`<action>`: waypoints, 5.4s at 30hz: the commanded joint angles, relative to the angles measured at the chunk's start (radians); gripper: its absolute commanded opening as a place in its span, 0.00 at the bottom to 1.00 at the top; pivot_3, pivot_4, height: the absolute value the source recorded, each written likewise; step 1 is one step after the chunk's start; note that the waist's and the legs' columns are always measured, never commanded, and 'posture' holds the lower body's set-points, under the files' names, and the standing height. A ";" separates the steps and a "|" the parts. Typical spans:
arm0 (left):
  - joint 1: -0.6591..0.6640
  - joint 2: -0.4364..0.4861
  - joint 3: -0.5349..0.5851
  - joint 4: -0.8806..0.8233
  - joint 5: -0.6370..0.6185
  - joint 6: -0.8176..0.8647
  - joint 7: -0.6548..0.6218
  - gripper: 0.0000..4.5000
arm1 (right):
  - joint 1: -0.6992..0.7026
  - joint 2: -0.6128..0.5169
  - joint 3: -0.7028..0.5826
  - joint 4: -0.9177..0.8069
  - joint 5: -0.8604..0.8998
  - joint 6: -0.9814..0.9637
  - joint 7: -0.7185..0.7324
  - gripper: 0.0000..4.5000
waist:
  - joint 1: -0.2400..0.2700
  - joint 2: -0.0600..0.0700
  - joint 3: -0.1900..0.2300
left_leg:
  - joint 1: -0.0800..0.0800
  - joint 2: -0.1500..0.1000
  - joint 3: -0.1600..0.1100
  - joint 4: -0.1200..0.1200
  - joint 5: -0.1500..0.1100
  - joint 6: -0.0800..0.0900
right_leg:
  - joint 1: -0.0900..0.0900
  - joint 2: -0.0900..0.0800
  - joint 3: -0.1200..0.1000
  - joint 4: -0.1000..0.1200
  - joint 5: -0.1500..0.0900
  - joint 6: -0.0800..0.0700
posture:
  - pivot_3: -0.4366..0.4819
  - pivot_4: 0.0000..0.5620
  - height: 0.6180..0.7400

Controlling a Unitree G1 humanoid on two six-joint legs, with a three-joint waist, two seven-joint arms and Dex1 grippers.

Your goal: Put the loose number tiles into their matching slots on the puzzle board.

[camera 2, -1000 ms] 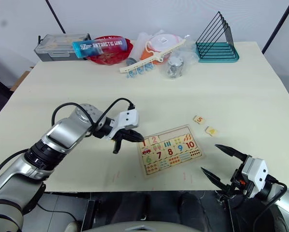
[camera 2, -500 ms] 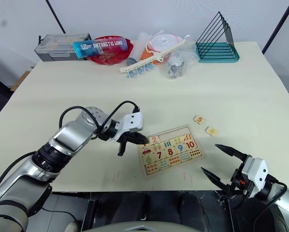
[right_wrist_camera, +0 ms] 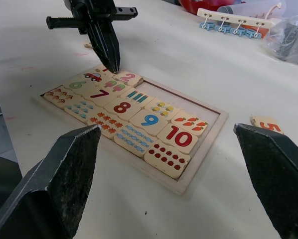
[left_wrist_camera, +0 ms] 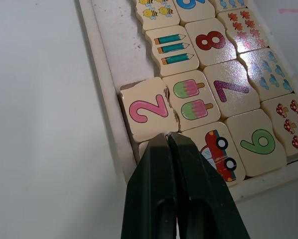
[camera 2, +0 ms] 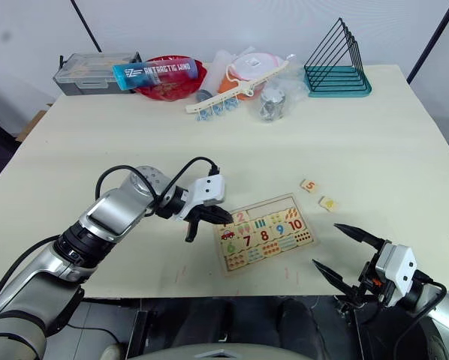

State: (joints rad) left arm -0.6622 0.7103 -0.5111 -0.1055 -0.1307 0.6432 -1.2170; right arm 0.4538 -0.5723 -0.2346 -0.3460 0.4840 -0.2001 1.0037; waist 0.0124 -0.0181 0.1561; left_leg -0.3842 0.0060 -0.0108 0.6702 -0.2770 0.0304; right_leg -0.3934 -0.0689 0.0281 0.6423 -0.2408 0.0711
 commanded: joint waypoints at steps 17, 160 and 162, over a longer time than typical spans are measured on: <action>0.252 -0.011 0.498 -0.136 -0.333 0.033 0.093 0.02 | -0.015 -0.002 -0.077 0.028 0.025 0.001 -0.037 1.00 | 0.000 0.000 0.000 | 0.000 0.001 -0.005 0.000 0.000 0.000 | 0.000 -0.001 0.000 0.000 0.000 0.000 | 0.48 0.27 1.00; 0.350 0.081 0.494 0.394 -0.077 -0.601 -0.075 1.00 | -0.031 -0.106 -0.269 0.084 0.188 0.095 0.277 1.00 | -0.001 0.001 -0.001 | 0.002 0.001 0.000 -0.001 0.000 0.000 | 0.000 -0.002 0.001 -0.001 0.000 0.000 | 0.48 0.27 1.00; 0.350 0.091 0.489 0.380 -0.061 -0.594 -0.066 1.00 | -0.036 -0.106 -0.268 0.088 0.185 0.094 0.278 1.00 | -0.001 0.001 -0.001 | 0.002 0.001 -0.001 -0.001 0.000 0.000 | 0.000 -0.002 0.001 -0.001 0.000 0.000 | 0.48 0.27 1.00</action>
State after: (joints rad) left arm -0.3142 0.7831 -0.0155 0.2977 -0.2063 0.0393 -1.2910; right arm 0.4196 -0.6649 -0.4849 -0.2354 0.6573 -0.1043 1.2785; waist 0.0117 -0.0174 0.1550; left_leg -0.3824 0.0074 -0.0116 0.6687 -0.2773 0.0304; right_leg -0.3935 -0.0705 0.0288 0.6413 -0.2407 0.0709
